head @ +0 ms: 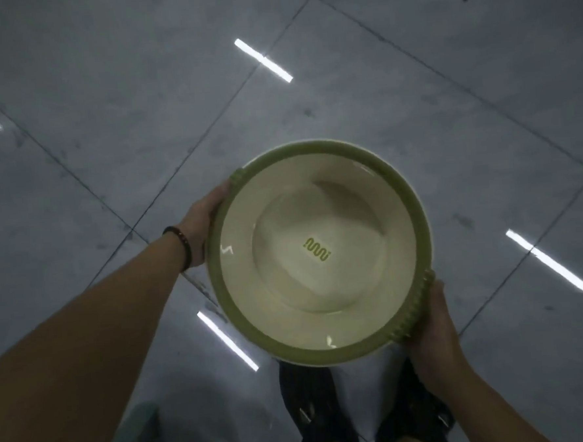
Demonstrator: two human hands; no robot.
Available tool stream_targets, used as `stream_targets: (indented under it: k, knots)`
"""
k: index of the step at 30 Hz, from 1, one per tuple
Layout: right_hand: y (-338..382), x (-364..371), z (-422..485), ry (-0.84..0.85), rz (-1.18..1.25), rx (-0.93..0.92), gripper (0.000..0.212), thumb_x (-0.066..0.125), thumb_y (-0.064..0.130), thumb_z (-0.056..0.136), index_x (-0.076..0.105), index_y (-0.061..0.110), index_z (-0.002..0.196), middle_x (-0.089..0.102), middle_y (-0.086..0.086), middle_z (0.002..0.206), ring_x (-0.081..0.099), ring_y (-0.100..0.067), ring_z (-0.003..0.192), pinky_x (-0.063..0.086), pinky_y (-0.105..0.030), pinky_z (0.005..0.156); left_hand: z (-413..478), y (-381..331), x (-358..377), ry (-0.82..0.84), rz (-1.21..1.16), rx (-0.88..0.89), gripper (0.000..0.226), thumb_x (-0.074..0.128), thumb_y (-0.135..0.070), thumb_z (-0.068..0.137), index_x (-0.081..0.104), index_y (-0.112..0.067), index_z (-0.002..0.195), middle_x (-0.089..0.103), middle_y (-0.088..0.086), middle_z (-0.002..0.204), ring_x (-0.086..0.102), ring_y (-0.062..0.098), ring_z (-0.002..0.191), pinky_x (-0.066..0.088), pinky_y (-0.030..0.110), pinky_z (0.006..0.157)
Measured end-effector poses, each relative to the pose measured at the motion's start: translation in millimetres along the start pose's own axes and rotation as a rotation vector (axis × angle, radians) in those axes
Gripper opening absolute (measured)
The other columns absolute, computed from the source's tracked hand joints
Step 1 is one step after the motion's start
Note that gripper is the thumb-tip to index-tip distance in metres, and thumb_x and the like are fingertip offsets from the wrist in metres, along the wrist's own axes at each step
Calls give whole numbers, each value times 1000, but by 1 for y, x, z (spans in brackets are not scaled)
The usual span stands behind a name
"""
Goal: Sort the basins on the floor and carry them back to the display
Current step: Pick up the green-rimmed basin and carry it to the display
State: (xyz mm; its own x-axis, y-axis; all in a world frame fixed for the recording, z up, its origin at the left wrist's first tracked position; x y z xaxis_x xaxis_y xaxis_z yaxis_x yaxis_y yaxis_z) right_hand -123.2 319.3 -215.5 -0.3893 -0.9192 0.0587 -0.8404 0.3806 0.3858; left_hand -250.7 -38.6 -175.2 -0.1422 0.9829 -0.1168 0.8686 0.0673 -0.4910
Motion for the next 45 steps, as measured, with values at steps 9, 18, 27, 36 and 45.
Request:
stream_targets:
  k: [9,18,27,36,45]
  knots:
    - [52,-6,-29,23,69,-31,63,36,74,98,68,31,130,78,-1,118,68,-27,116,54,-46,98,-50,12,28,85,-116,-75,53,49,-62,96,73,-19,116,78,9,100,75,27,83,61,39,68]
    - [187,-118,-233,38,-75,18,61,60,56,87,69,14,131,72,-18,128,65,-42,122,43,-61,113,-260,-71,75,406,6,-143,85,87,-60,62,66,-10,128,70,22,121,68,37,103,55,54,94]
    - [267,-231,-519,-78,54,-192,78,77,61,79,66,12,137,66,-24,135,61,-47,124,42,-66,113,-474,-209,166,579,225,10,100,91,-63,53,62,-13,135,64,23,133,58,46,123,43,65,107]
    - [167,-342,-751,-359,622,-427,38,53,33,101,76,5,91,71,-15,80,71,-30,68,53,-45,76,-668,-238,330,908,590,164,87,81,-69,64,60,-25,137,66,13,134,62,39,123,46,61,106]
    - [28,-509,-873,-676,1030,-477,63,72,58,73,79,7,110,78,-20,102,72,-40,97,49,-50,98,-865,-106,536,1156,856,263,74,78,-66,69,69,-23,128,68,17,129,61,44,122,46,65,103]
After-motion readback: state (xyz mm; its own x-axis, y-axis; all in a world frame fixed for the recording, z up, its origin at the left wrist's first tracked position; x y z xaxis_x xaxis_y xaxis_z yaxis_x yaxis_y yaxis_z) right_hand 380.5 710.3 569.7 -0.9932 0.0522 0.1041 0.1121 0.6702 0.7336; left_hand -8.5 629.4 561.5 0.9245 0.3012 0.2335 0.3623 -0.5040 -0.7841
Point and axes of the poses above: each hand's wrist, its own z-axis towards the middle knuckle, its own x-axis out of the palm, y = z × x, the point moved 3 cm from there along z, towards the middle knuckle
